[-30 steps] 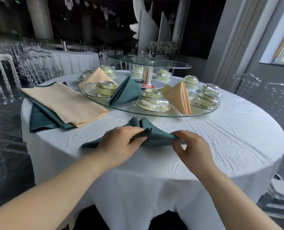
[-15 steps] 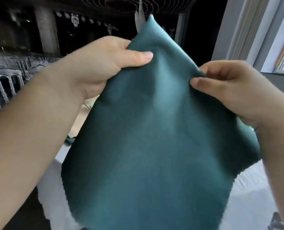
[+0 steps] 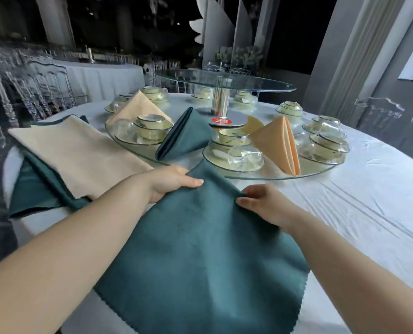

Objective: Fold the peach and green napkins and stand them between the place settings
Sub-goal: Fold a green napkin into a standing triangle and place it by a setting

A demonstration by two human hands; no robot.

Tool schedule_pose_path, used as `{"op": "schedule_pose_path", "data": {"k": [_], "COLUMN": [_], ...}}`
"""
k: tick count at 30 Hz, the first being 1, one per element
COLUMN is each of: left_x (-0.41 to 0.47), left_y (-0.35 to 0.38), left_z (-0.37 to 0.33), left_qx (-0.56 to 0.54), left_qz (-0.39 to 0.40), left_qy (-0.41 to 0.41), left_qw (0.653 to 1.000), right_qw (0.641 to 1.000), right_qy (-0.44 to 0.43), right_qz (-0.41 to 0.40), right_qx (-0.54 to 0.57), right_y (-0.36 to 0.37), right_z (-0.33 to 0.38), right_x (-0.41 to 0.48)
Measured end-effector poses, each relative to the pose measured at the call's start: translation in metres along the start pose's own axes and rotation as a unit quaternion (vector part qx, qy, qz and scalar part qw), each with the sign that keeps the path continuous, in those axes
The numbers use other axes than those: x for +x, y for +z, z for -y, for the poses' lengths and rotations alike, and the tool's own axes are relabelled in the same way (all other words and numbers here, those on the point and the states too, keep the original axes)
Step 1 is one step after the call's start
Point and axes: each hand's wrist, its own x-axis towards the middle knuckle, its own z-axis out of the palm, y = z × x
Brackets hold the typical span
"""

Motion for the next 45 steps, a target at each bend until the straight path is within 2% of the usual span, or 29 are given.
{"op": "schedule_pose_path", "data": {"k": [4,10,14,16,20,26,30,34,40,42,45], "left_x": [0.033,0.059,0.058,0.049,0.014,-0.036,-0.039,-0.035,-0.03,-0.032,-0.037], "left_y": [-0.014,-0.025,-0.031,-0.036,-0.052,-0.058,-0.057,-0.056,-0.057,-0.055,-0.054], "left_z": [0.003,-0.002,0.001,0.003,0.012,0.034,0.042,0.044,0.056,0.063,0.078], "left_qx": [0.008,0.03,0.081,0.138,0.271,0.393,0.43,0.477,0.559,0.558,0.556], "left_qz": [-0.015,-0.035,-0.033,-0.054,-0.112,-0.074,-0.078,-0.109,-0.22,-0.258,-0.291], "left_qy": [-0.017,-0.024,-0.021,-0.017,-0.021,-0.096,-0.102,-0.062,0.02,0.073,0.21], "left_qw": [1.0,0.999,0.996,0.989,0.956,0.912,0.894,0.87,0.799,0.785,0.749], "right_qw": [0.992,0.982,0.98,0.984,0.989,0.994,0.987,0.974,0.96,0.945,0.925], "right_qy": [-0.003,0.012,0.008,0.008,0.038,0.091,0.101,0.082,0.022,-0.016,-0.089], "right_qz": [-0.071,-0.148,-0.167,-0.146,-0.052,0.05,0.089,0.068,-0.048,-0.077,-0.118], "right_qx": [-0.102,-0.117,-0.105,-0.107,-0.131,-0.026,-0.085,-0.202,-0.274,-0.317,-0.349], "right_y": [0.009,0.017,0.015,0.01,-0.014,-0.055,-0.059,-0.048,-0.031,-0.028,-0.026], "right_z": [-0.008,-0.015,-0.019,-0.021,-0.03,-0.055,-0.061,-0.06,-0.06,-0.062,-0.07], "right_x": [0.037,0.067,0.071,0.069,0.053,0.017,0.009,0.011,0.019,0.016,0.009]}}
